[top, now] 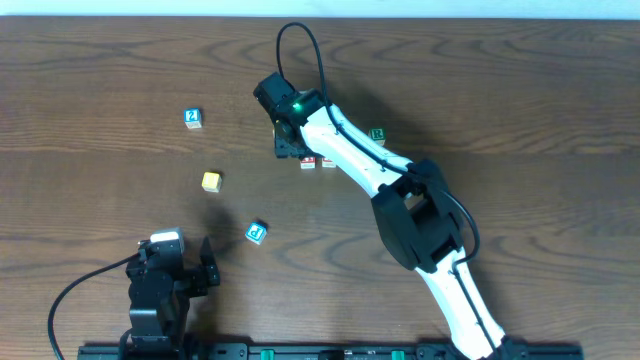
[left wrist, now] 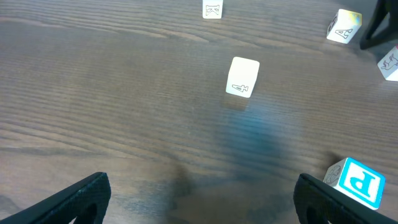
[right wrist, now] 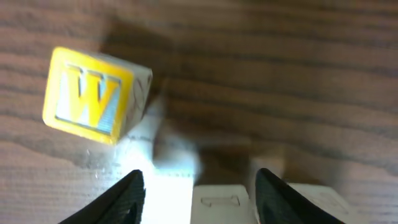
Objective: Spell out Ai2
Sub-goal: 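Lower the red A block left of the I block and release, then lift right gripper away and retract right arm to the side, then reach left gripper to the blue 2 block and grasp it, then carry the blue 2 block with left gripper toward the AI blocks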
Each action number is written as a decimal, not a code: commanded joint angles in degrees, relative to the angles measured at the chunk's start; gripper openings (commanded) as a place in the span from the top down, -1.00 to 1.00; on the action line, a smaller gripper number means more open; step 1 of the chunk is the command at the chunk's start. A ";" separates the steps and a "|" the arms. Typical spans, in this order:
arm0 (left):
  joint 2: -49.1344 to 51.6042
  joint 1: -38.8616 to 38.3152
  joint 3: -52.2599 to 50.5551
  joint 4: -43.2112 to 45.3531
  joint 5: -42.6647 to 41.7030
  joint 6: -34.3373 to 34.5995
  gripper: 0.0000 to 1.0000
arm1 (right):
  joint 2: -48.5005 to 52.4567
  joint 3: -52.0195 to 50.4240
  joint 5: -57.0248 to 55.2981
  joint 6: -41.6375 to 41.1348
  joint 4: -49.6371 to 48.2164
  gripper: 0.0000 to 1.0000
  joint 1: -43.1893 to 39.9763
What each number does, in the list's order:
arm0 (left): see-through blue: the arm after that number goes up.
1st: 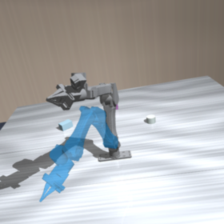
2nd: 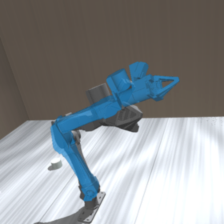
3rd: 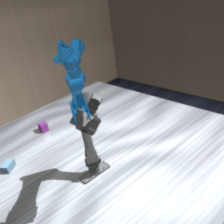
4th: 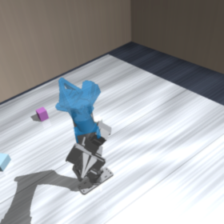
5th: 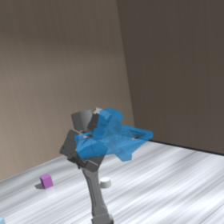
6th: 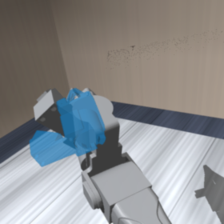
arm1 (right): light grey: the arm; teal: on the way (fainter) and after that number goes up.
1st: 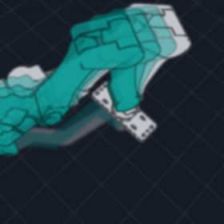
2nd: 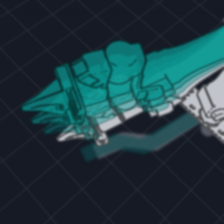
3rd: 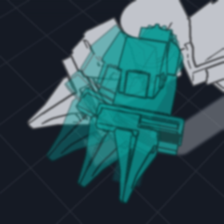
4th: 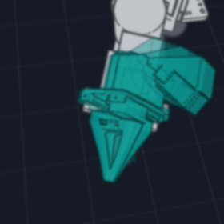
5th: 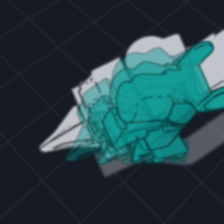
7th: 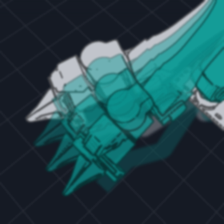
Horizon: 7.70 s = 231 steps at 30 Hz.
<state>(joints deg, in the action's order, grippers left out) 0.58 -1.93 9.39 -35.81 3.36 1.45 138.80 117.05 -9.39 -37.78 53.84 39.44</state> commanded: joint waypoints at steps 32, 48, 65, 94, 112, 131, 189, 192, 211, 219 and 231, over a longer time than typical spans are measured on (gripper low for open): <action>-0.33 0.09 -0.55 -0.02 -0.02 -0.20 -0.91 | 3.82 13.92 9.75 14.75 8.39 0.97 0.83; -0.33 0.09 -0.55 -0.02 0.00 -0.22 -0.91 | 8.96 13.92 7.82 15.98 -0.59 0.97 0.33; -0.33 0.09 -0.55 -0.02 -0.02 -0.20 -0.91 | 7.39 28.63 8.81 22.16 5.09 0.97 -1.73; -0.33 0.09 -0.48 0.48 -0.74 -1.49 -0.91 | -55.98 -7.08 7.06 35.30 18.60 0.98 -15.69; 1.46 0.09 5.33 7.89 -27.61 28.59 -0.91 | -65.35 -29.31 17.64 32.46 22.73 -0.98 -15.04; 78.01 0.09 63.63 -15.32 -1.25 2.89 -0.91 | -65.35 -29.33 20.33 32.48 16.15 -0.99 -15.04; 123.82 4.66 77.90 12.85 -5.77 -5.81 -0.36 | -65.33 -29.33 12.15 32.72 11.69 -0.99 -15.15; 123.82 4.66 77.90 13.46 -5.75 -5.09 -0.25 | -65.33 -29.33 12.15 32.72 11.69 -0.99 -15.15; 123.82 4.66 77.90 11.82 -3.80 -4.42 0.25 | -65.33 -29.33 10.88 32.70 11.23 -0.99 -15.15; 123.80 4.66 77.90 11.69 -3.82 -2.49 0.44 | -65.33 -29.33 10.91 32.70 11.19 -0.98 -15.15; 120.04 -0.42 92.41 -2.43 -4.85 0.96 0.89 | -67.91 -20.24 4.44 32.70 14.73 -0.98 -19.12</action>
<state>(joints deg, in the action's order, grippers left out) 123.33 0.32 96.97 -36.58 -1.10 1.15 73.49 92.36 -1.37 -4.97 67.88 21.76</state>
